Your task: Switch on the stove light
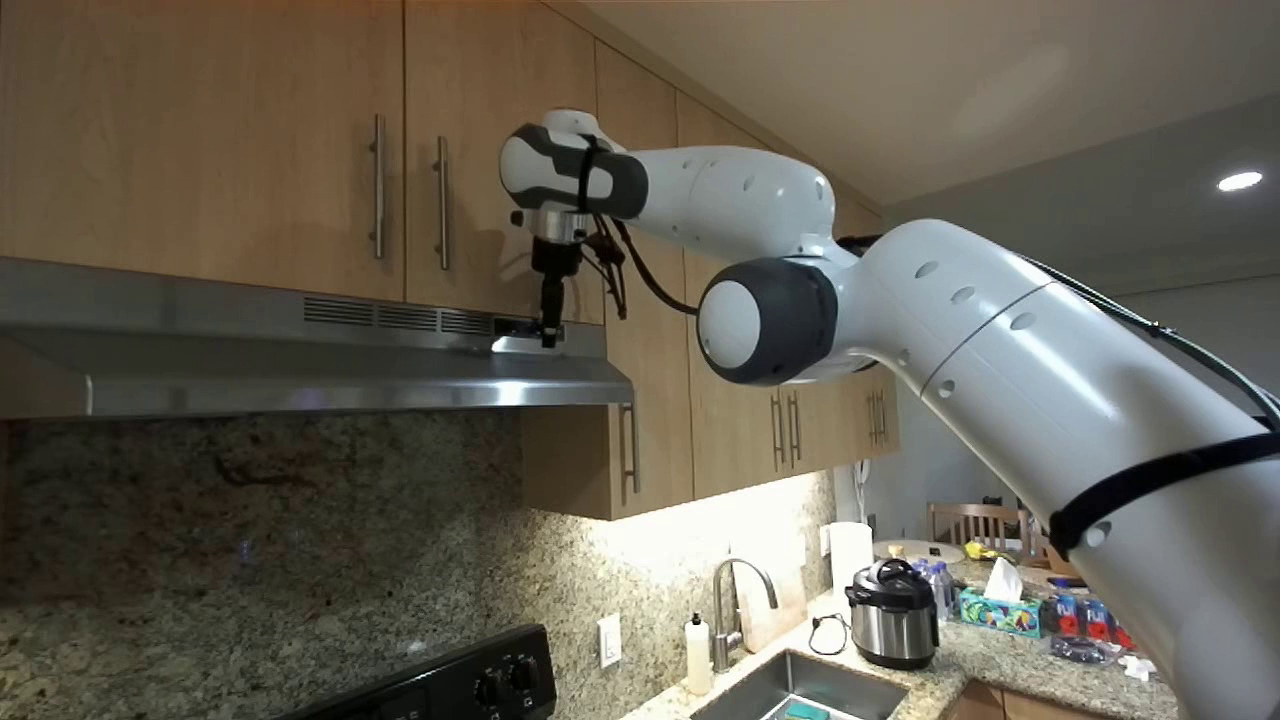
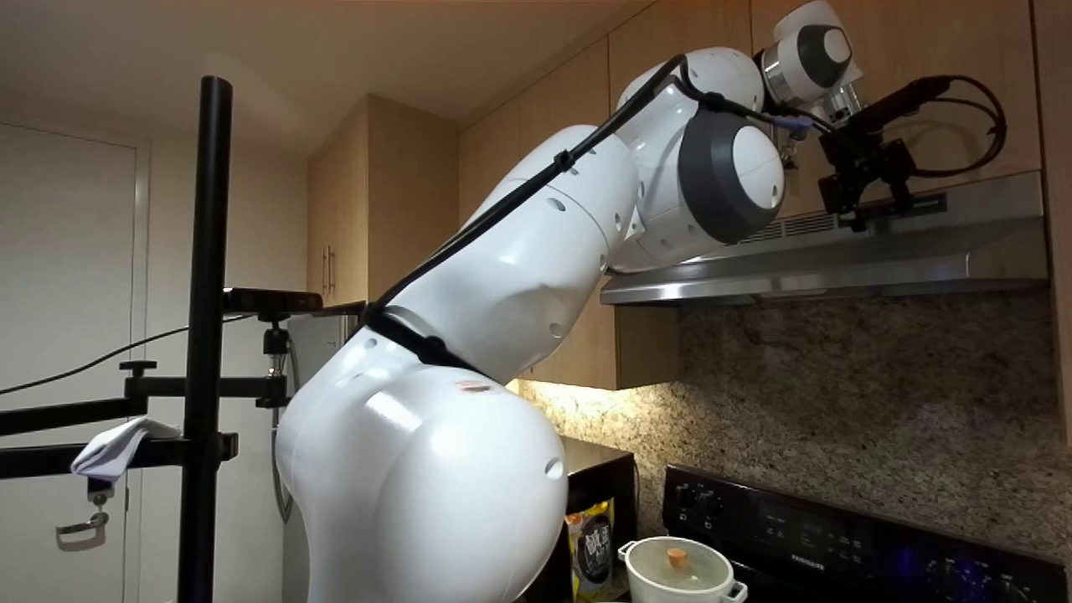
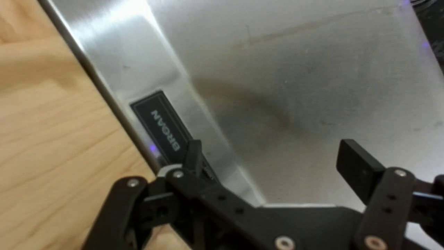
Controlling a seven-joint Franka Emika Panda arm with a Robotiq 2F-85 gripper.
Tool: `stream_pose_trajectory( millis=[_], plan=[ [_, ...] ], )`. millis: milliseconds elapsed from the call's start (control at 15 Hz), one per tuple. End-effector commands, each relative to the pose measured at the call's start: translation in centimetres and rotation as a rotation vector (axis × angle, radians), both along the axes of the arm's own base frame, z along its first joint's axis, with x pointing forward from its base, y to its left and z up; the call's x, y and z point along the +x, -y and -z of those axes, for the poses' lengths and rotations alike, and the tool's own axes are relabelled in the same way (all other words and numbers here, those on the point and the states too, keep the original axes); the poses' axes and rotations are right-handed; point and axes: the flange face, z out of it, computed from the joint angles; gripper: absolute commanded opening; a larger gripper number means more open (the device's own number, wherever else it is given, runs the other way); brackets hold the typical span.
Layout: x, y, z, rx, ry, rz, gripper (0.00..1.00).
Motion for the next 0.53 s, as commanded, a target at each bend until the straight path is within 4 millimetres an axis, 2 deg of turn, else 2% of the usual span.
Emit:
stream_pose_trajectory(
  millis=[0,467],
  plan=[
    [-0.36,0.98,0.75,0.023,-0.055,0.043,1.00],
    [-0.04,0.01,0.63,0.009,-0.034,0.008,1.00]
  ],
)
